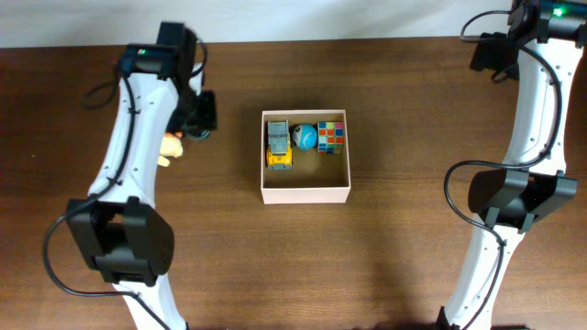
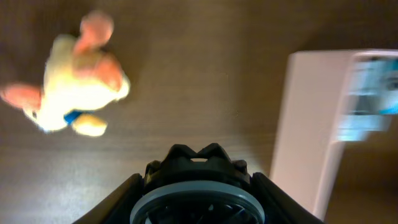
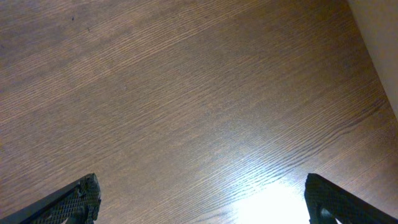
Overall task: Pack container
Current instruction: 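Grasp the black puck with the left gripper and carry it toward the box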
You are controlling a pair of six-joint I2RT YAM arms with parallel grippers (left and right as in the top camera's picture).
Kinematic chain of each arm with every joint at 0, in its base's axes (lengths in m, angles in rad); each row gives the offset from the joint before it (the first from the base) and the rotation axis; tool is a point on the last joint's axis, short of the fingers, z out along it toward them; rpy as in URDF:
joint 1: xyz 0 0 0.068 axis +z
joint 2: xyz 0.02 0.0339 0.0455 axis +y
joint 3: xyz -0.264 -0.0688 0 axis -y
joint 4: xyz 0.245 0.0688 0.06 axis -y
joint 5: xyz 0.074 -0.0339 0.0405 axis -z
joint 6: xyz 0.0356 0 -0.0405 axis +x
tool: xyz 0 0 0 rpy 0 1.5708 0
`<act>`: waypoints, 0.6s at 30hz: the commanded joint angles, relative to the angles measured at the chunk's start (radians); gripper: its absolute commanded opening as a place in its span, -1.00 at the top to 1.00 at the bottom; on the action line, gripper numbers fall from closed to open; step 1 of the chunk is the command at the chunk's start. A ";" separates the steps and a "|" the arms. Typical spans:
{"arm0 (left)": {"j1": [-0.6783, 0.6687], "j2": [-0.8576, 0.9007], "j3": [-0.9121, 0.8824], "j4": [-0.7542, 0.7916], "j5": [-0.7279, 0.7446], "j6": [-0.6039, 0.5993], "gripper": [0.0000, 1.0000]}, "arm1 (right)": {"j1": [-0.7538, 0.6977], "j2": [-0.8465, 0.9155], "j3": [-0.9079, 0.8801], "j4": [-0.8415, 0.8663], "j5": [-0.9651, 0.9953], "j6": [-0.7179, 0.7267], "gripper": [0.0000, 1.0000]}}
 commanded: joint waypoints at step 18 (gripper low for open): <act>-0.498 0.014 0.148 0.044 -0.243 0.008 0.08 | 0.000 -0.004 -0.001 0.000 0.005 0.014 -0.98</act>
